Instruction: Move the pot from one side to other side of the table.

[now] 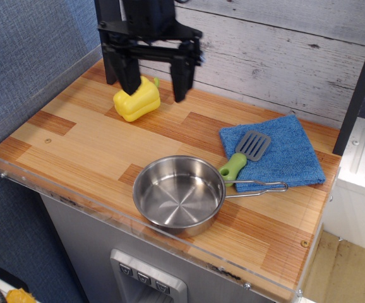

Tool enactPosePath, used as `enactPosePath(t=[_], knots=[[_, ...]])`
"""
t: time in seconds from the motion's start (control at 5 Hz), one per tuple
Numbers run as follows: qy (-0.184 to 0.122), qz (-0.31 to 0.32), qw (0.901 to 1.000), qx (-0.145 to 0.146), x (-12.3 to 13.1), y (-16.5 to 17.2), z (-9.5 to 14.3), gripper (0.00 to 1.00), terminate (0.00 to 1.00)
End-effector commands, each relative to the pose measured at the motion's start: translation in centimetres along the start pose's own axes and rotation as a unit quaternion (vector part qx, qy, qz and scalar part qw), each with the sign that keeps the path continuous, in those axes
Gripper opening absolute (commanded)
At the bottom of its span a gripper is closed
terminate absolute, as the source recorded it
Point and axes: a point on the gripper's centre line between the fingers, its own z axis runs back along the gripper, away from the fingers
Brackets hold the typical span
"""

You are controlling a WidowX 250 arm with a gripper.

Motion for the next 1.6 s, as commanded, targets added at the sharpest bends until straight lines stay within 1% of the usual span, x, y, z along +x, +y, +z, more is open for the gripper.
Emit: enactPosePath(t=[0.0,0.2,0.4,0.6,0.8,1.0,1.2,1.4], knots=[[-0.004,-0.048,0.9988,-0.001,-3.9,-2.8,-0.4,1.00,0.00],[0.007,-0.028,0.9996,-0.002,-5.9,-1.3,-1.6,1.00,0.00],[0.017,0.002,0.9998,-0.004,-6.1,0.9,-3.0,1.00,0.00],[0.013,0.034,0.9993,0.009,-4.8,2.9,-4.3,1.00,0.00],[-0.014,0.057,0.9977,0.032,-3.6,4.1,-5.2,1.00,0.00],[-0.037,0.058,0.9960,0.057,-2.9,4.0,-6.0,1.00,0.00],[-0.023,0.046,0.9967,0.064,-2.8,3.6,-7.3,1.00,0.00],[0.013,0.036,0.9984,0.041,-3.0,3.3,-9.1,1.00,0.00]])
